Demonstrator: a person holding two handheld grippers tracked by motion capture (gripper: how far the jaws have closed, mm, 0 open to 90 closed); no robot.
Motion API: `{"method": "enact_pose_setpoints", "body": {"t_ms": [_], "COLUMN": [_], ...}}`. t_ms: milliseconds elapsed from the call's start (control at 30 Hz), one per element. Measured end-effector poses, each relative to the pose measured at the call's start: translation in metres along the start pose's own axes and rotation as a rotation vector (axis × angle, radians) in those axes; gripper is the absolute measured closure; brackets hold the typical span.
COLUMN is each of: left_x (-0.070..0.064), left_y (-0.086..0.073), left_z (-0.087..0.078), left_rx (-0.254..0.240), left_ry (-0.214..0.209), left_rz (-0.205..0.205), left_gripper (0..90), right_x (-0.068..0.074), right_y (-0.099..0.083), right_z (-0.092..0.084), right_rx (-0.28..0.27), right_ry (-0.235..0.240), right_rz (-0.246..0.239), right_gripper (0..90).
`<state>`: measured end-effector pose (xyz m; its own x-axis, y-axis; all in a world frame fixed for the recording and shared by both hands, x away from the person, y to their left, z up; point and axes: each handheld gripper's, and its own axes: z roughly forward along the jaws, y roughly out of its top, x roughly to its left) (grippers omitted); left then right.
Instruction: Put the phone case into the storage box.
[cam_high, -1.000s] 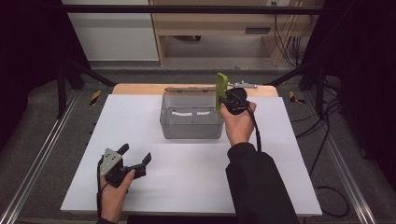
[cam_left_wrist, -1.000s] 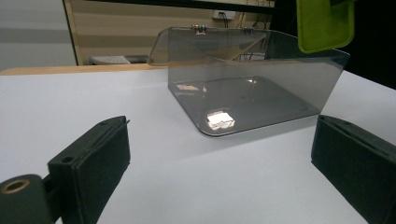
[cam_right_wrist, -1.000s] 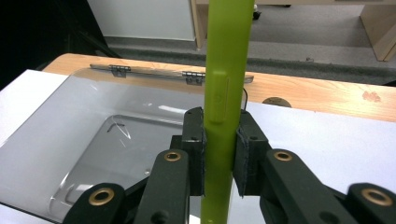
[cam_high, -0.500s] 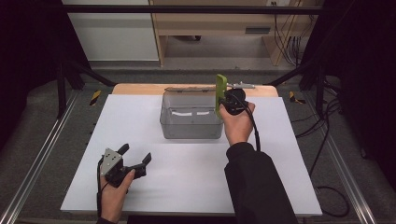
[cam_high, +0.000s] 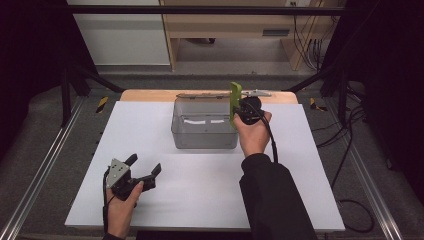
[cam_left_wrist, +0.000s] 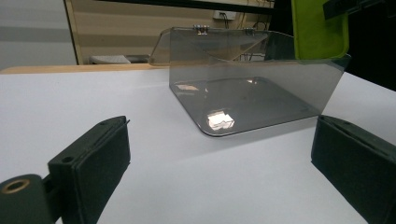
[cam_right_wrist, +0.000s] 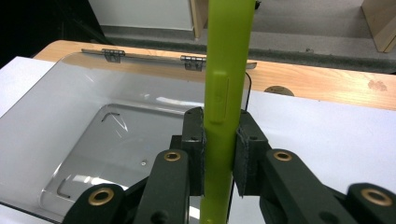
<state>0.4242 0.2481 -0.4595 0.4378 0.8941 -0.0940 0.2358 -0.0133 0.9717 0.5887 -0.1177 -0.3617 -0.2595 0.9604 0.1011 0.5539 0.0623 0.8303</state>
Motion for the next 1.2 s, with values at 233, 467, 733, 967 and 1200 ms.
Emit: {"method": "enact_pose_setpoints", "body": {"t_ms": [233,467,733,967,1200], "left_x": [0.001,0.001,0.000,-0.001,-0.001], "left_y": [0.000,0.000,0.000,-0.001,-0.001], "left_z": [0.000,0.000,0.001,0.001,0.001], "left_rx": [0.002,0.002,0.005,0.008,0.007], "left_ry": [0.000,0.000,-0.005,-0.007,-0.009], "left_rz": [0.001,0.001,0.004,0.005,0.004], "left_gripper": [4.6,4.6,4.6,4.6,4.6], "right_x": [0.000,0.000,0.000,-0.001,-0.003], "right_y": [-0.001,-0.001,-0.003,-0.007,-0.012], "right_z": [0.002,0.002,0.005,0.008,0.011], "right_rx": [0.015,0.019,0.028,0.045,0.059], "right_ry": [0.004,0.000,0.004,0.016,0.039], "right_rz": [0.000,-0.004,-0.006,-0.001,0.004], "right_gripper": [76.9,76.9,76.8,76.8,76.9]}}
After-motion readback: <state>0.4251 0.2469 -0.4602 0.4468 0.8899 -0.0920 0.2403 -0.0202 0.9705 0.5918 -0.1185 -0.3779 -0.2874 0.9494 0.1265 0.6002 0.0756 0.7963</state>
